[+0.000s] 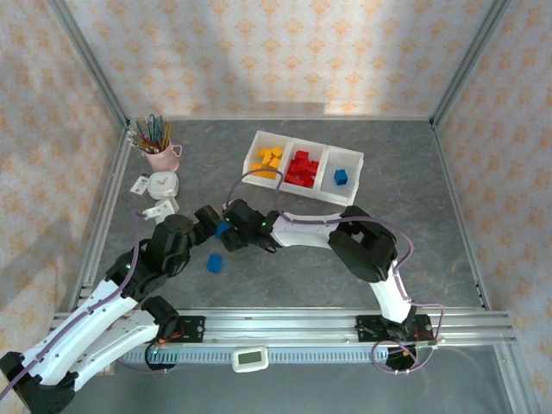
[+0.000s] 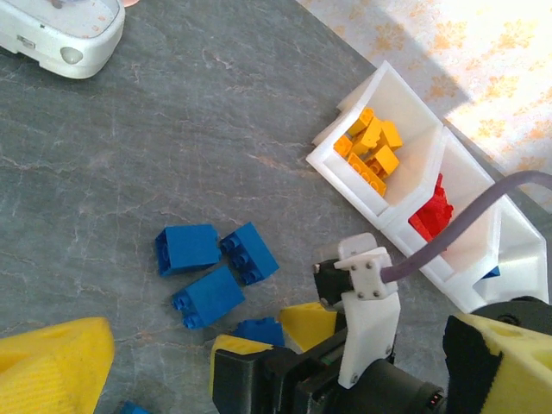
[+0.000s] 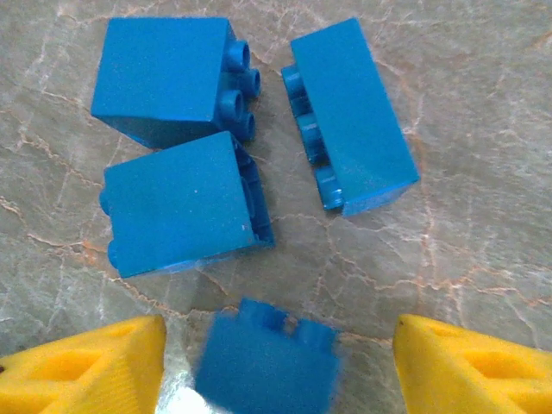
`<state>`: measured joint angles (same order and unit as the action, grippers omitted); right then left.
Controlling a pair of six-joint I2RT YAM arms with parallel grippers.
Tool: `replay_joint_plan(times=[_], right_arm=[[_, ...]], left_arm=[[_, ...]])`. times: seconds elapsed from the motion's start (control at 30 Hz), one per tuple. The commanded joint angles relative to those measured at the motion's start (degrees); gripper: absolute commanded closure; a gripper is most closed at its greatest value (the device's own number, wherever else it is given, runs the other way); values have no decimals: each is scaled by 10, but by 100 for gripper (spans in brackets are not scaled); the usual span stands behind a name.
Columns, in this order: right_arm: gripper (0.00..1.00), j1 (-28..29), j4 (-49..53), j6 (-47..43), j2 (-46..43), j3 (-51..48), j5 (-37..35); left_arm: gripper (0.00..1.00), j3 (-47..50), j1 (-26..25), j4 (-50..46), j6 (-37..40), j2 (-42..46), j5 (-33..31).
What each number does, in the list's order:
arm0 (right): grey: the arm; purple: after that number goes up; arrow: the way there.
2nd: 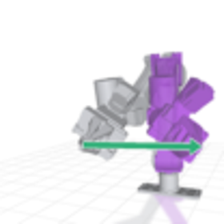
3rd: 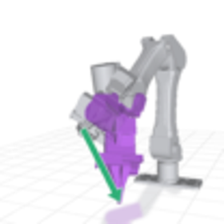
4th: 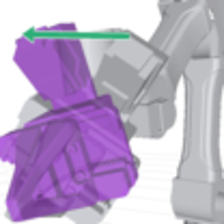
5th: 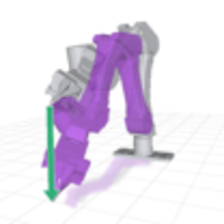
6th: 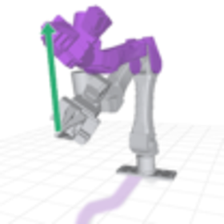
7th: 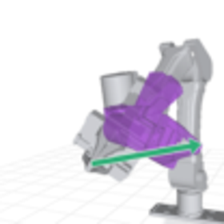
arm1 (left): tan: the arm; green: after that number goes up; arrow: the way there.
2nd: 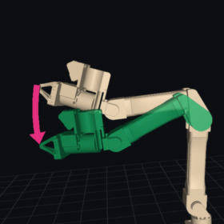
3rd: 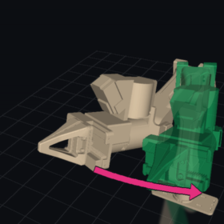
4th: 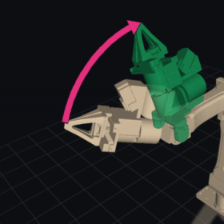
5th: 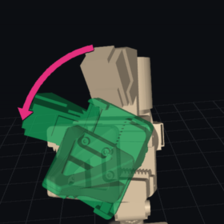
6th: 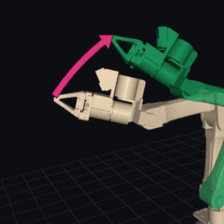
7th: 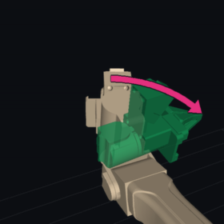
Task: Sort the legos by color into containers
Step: Pick up the lego from the center of the table, then place the lego in the container.
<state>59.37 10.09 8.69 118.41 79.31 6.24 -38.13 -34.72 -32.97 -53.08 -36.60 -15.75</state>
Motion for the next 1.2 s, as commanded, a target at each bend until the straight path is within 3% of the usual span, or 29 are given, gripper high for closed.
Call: replay_joint_plan(times=[0.0,0.43,0.63,0.8,0.97,1.17], right_arm=[[35,3,8,-27,24,27,-4],[58,1,29,-26,32,25,-39],[68,-4,23,-14,-16,-6,-34],[69,-23,21,1,-79,-47,-31],[70,-76,33,34,-160,-97,-35],[70,-203,51,77,-250,-136,-62]], left_arm=[[1,5,5,-16,-3,1,-20],[1,4,5,-10,-1,2,-15],[1,-5,5,0,3,-10,-2],[1,-10,5,16,9,-18,14],[1,-23,5,54,31,-48,48],[1,-40,5,126,65,-109,86]])
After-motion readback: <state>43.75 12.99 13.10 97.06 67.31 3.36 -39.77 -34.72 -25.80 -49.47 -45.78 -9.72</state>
